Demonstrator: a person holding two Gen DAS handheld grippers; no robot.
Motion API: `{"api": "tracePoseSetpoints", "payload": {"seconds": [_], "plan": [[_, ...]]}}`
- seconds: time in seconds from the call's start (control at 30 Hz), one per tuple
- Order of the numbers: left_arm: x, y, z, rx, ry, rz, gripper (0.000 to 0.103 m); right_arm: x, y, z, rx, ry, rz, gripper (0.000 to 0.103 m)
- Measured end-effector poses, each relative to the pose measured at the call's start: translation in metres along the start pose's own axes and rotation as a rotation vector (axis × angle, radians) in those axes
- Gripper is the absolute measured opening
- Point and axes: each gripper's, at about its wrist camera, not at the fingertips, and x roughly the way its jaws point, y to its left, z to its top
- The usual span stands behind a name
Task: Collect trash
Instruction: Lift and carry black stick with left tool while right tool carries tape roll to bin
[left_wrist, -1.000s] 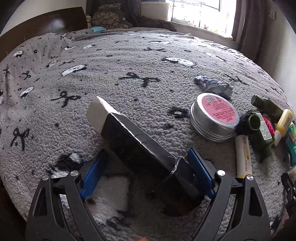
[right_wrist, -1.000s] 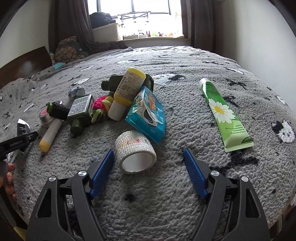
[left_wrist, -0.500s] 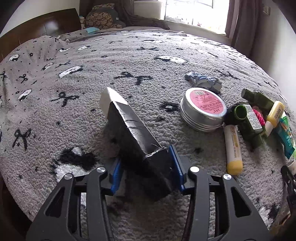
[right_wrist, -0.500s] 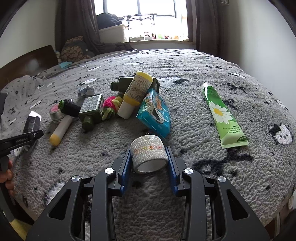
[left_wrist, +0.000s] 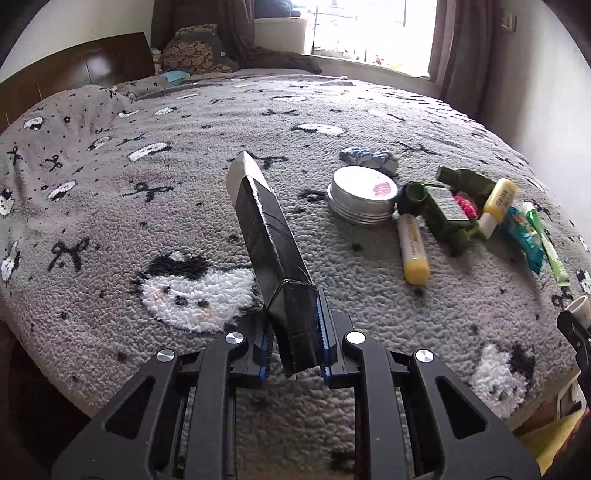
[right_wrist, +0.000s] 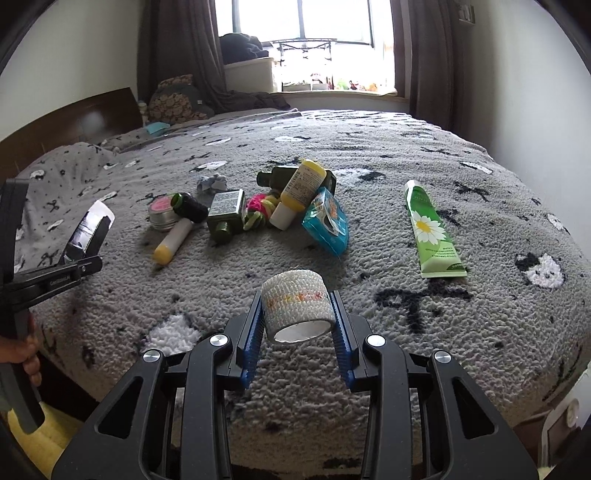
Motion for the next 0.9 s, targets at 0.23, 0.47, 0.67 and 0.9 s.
{"api": "tracePoseSetpoints", "payload": {"seconds": [0.23, 0.47, 0.67, 0.9], "plan": [[-0.065, -0.022, -0.008, 0.048, -0.104, -0.115, 0.019, -0.052, 0.006, 0.003, -0.058, -0.084, 0.028, 0.035], [-0.112, -0.04, -0.04, 0.118, -0.158, -0.188, 0.019, -0.095, 0.011, -0.008, -0.126, -0.121, 0.084, 0.035], [-0.115, -0.051, -0.095, 0.173, -0.101, -0.226, 0.019, -0.106, 0.013, -0.036, -0.191, -0.097, 0.058, 0.035], [-0.103, -0.06, -0.158, 0.226, 0.037, -0.294, 0.018, -0.091, 0.009, -0.086, -0.199, 0.035, 0.081, 0.035]]}}
